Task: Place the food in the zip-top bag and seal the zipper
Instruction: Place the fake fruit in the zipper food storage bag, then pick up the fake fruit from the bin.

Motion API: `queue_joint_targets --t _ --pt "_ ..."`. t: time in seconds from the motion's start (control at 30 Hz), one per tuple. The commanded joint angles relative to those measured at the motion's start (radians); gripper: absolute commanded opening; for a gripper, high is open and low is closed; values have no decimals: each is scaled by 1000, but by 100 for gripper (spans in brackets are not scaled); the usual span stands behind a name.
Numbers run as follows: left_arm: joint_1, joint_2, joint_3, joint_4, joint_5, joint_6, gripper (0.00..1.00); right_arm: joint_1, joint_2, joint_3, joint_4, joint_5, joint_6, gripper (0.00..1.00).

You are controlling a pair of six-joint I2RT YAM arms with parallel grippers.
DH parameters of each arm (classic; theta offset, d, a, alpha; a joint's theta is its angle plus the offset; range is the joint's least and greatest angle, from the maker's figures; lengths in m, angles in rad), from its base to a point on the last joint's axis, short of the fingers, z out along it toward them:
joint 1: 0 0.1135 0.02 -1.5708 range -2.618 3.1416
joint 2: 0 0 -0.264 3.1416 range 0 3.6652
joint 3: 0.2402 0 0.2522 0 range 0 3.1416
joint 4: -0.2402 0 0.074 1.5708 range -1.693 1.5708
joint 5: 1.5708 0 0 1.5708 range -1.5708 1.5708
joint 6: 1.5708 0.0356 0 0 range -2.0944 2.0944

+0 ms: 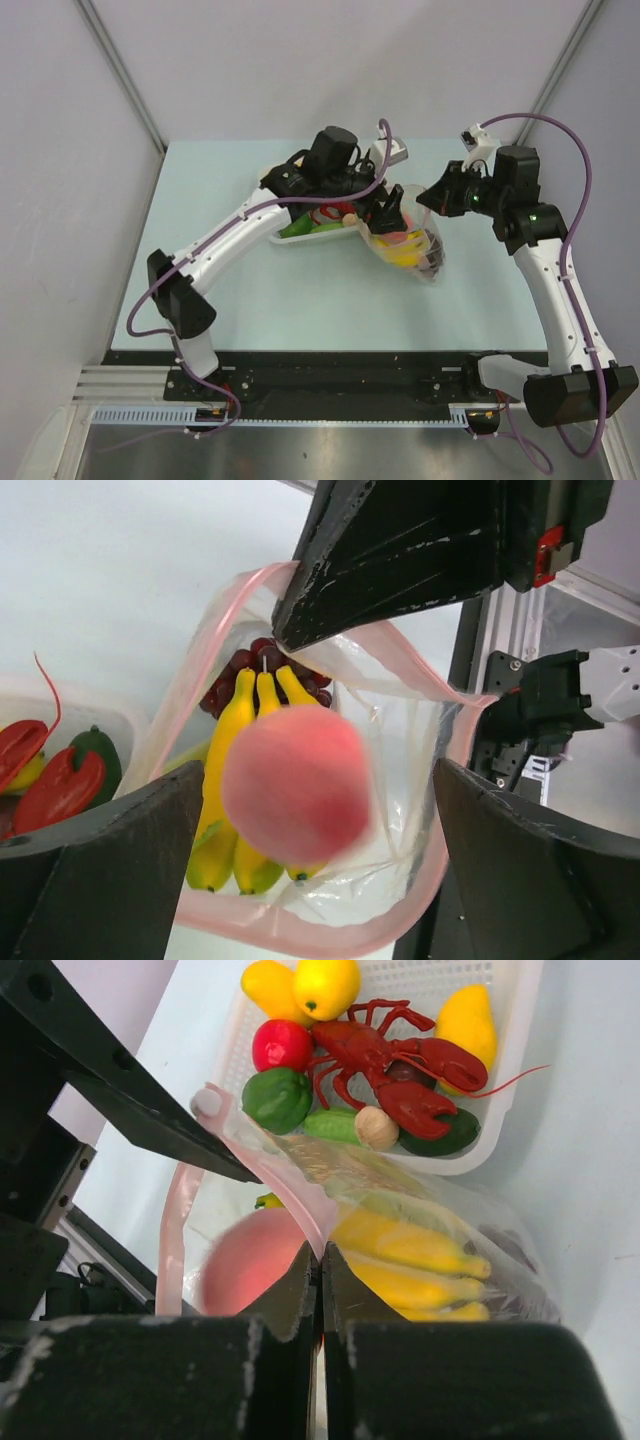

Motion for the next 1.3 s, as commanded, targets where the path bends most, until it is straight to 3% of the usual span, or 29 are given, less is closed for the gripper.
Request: queue_joint_targets --t 0.0,0.1,0.2,0.37,0.6,0.83,1.27 --pt "76 -113 -30 119 42 -98 100 -32 -14 43 30 -58 -3 0" --pt "176 -176 -88 206 75 -205 100 -55 -14 43 20 -72 -8 0" --pt "277 -187 -107 209 -29 -224 100 -61 -14 43 19 -74 -11 0" --pt "395 -102 -126 177 -304 -131 99 -67 -9 43 11 -74 -13 0" --pt "406 24 -123 183 -530 -86 99 -65 -11 43 -1 -57 -17 0" --pt "414 92 -221 260 -514 -78 94 -65 -9 43 -12 -46 -9 0" --pt "410 328 -65 266 -599 -115 100 -64 -5 43 -26 -37 -8 0"
